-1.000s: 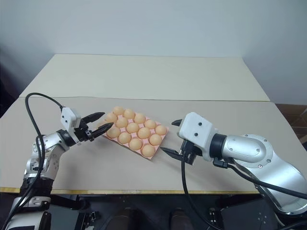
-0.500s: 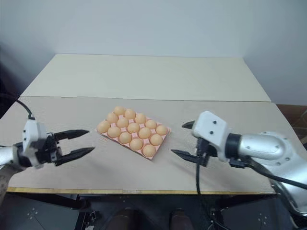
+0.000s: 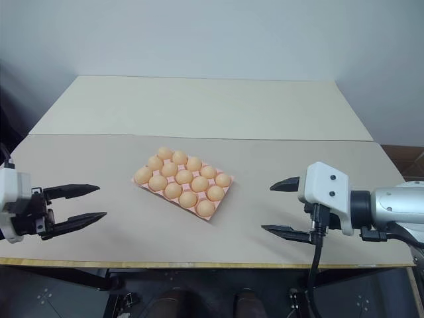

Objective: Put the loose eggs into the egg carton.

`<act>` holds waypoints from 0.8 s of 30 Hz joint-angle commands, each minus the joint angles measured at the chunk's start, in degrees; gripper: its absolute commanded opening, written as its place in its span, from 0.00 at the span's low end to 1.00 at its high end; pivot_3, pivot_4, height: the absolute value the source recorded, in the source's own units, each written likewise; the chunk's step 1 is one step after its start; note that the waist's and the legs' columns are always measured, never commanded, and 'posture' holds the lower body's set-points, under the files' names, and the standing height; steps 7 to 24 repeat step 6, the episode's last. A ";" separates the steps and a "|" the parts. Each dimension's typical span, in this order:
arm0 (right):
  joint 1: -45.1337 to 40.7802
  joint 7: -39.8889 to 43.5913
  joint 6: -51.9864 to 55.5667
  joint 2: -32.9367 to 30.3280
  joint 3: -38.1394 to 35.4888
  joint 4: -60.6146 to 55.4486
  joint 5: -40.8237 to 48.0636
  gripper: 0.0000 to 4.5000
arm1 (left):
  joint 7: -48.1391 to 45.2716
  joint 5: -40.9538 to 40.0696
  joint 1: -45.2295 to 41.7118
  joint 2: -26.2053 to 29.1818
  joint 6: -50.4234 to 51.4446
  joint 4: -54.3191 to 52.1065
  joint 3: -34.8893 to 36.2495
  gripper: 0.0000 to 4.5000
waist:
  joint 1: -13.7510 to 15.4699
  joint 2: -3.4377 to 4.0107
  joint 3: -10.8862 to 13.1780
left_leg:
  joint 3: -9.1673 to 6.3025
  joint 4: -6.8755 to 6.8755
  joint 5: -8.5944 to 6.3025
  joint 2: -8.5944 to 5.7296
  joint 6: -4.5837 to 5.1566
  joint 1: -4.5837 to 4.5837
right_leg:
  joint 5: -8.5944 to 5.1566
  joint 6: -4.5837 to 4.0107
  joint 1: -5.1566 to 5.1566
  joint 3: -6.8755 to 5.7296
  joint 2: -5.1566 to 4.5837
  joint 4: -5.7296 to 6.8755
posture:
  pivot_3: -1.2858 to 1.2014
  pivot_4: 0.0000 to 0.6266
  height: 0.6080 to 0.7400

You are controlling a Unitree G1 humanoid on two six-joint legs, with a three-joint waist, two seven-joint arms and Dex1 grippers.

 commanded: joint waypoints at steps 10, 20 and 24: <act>-0.49 2.42 -3.52 -1.41 -0.12 3.61 -1.09 1.00 | -0.05 -1.44 3.56 0.44 3.33 -4.31 8.26 0.72 | 0.00 0.00 0.00 | -0.01 0.00 0.00 0.01 0.00 -0.02 | 0.00 0.00 -0.01 -0.01 0.00 -0.02 | 0.52 0.24 1.00; -0.49 2.42 -3.52 -1.41 -0.12 3.61 -1.09 1.00 | -0.05 -1.44 3.56 0.44 3.33 -4.31 8.26 0.72 | 0.00 0.00 0.00 | -0.01 0.00 0.00 0.01 0.00 -0.02 | 0.00 0.00 -0.01 -0.01 0.00 -0.02 | 0.52 0.24 1.00; -0.49 2.42 -3.52 -1.41 -0.12 3.61 -1.09 1.00 | -0.05 -1.44 3.56 0.44 3.33 -4.31 8.26 0.72 | 0.00 0.00 0.00 | -0.01 0.00 0.00 0.01 0.00 -0.02 | 0.00 0.00 -0.01 -0.01 0.00 -0.02 | 0.52 0.24 1.00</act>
